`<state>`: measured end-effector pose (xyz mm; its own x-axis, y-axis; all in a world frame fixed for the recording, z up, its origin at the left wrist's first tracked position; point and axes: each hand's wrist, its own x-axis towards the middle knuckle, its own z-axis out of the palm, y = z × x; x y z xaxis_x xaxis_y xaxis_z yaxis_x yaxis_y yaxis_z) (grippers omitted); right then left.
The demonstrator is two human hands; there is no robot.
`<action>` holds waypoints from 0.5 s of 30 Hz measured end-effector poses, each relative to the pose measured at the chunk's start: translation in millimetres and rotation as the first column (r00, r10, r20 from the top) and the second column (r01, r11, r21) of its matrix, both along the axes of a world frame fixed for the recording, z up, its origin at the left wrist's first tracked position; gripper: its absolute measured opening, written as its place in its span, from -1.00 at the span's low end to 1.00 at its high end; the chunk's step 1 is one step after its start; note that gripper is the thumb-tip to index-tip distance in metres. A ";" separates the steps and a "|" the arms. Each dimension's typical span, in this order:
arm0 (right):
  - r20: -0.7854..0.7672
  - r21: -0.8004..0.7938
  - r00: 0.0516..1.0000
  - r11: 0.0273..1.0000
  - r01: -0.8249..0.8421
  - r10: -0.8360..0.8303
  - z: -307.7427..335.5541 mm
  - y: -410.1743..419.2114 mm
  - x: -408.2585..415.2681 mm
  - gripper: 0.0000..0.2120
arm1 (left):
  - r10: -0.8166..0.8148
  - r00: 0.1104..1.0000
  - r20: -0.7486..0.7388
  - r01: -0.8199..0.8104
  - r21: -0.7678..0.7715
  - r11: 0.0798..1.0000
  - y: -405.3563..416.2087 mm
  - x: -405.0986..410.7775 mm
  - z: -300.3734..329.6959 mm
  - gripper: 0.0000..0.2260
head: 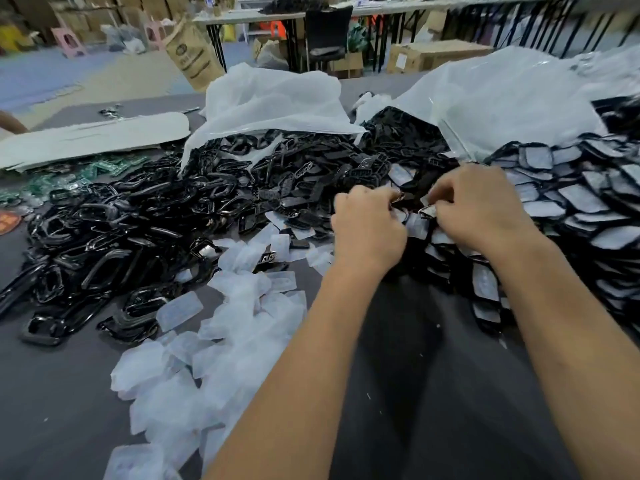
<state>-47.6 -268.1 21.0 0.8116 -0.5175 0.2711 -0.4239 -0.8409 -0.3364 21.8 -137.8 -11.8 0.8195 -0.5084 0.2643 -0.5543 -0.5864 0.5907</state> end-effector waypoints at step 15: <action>-0.027 -0.045 0.997 0.997 -0.070 0.069 -28.1 60.7 87.2 -0.83 | 0.273 0.958 -0.086 -0.259 0.146 0.955 44.8 31.4 -15.0 -0.67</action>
